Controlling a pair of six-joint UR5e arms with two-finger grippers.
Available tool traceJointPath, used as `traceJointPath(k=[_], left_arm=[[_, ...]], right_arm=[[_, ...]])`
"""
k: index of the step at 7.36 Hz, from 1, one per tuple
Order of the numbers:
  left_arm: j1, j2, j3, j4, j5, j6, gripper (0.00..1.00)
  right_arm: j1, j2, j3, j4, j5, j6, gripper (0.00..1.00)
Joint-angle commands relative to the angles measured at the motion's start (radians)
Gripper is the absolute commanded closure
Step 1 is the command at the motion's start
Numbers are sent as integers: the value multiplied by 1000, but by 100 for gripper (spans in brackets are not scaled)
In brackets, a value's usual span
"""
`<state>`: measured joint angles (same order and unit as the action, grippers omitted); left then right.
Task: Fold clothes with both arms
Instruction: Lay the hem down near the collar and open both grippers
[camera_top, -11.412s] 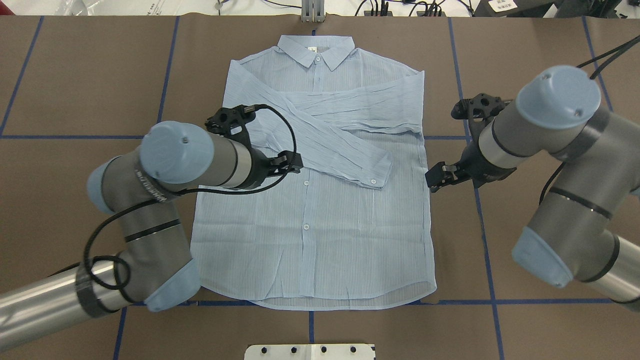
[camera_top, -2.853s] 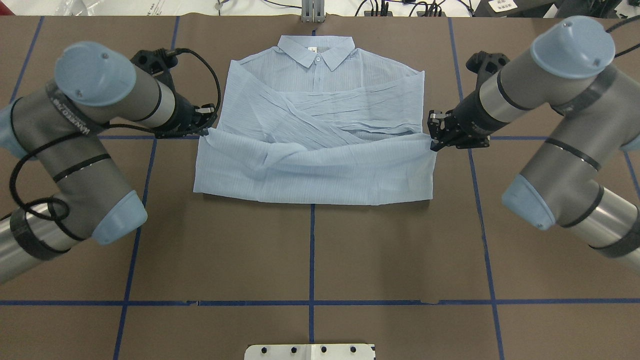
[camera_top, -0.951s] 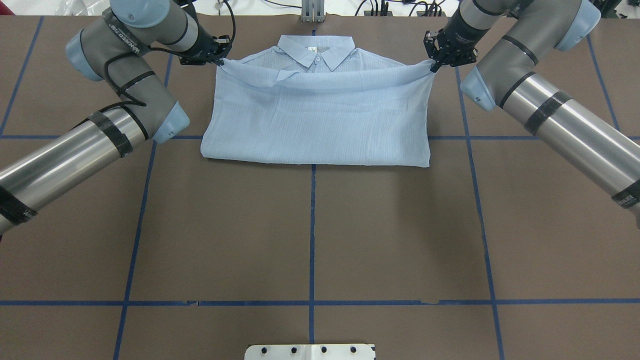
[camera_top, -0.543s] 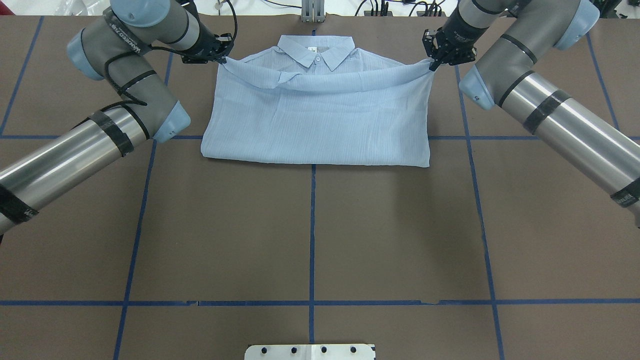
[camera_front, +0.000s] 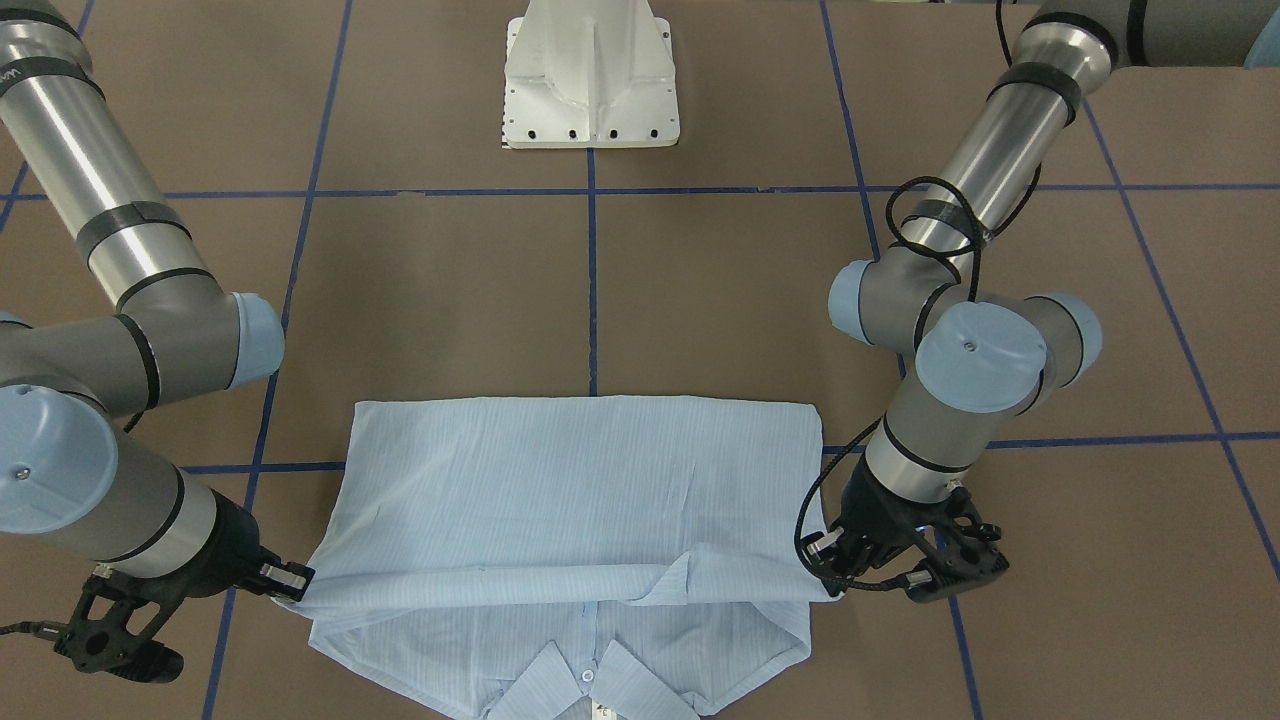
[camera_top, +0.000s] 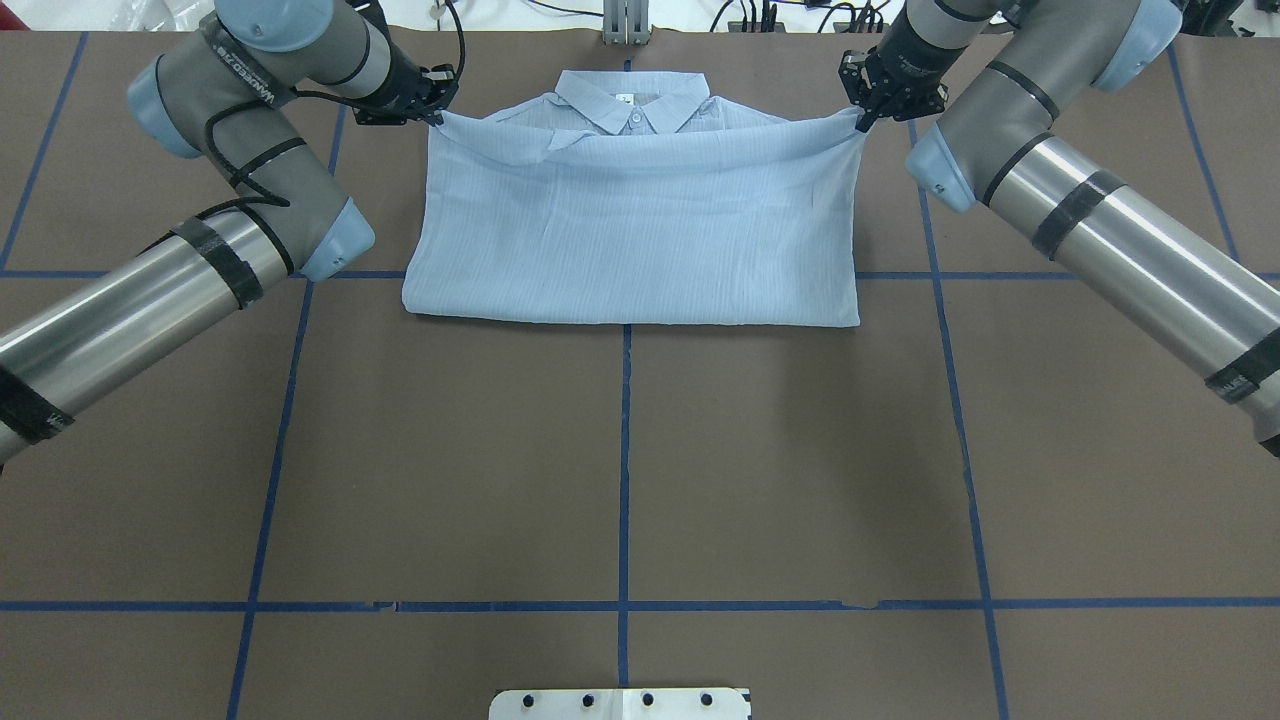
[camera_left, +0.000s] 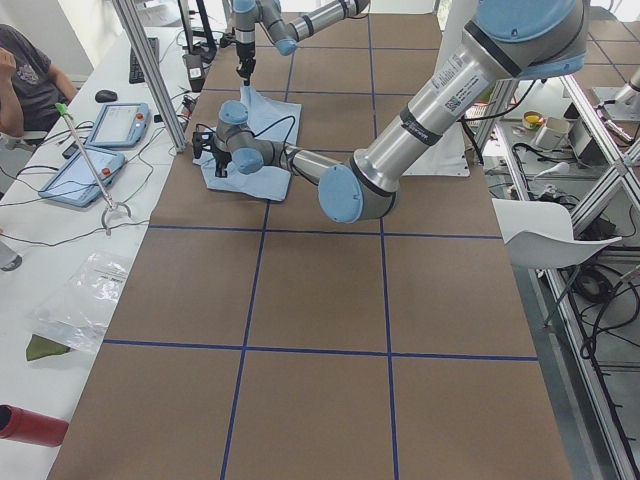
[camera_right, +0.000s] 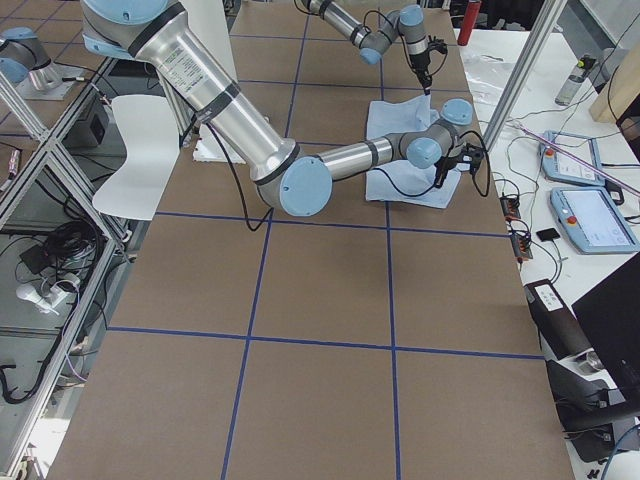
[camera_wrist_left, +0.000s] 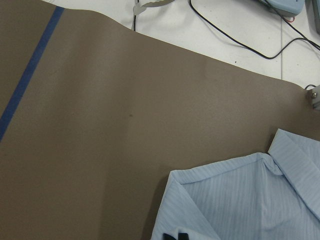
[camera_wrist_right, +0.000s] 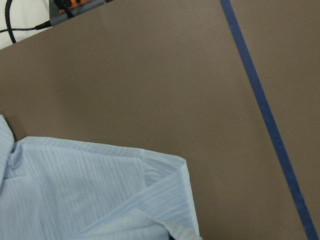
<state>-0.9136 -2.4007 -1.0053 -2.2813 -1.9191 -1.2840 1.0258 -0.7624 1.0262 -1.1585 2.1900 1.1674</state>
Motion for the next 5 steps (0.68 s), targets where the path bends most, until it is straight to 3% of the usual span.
traceJointPath(k=[1,2,5], left_arm=[[-2,0,2,0,0,-3,56],[-1,0,2,5,37,-14,1],[-1,0,-4,5,43,-54,1]], right_arm=[[-6,0,-8,32,-15,-2,49],[-15,5,-9,33,-60,2,0],[-18,-8,3,33,-56,-2,0]])
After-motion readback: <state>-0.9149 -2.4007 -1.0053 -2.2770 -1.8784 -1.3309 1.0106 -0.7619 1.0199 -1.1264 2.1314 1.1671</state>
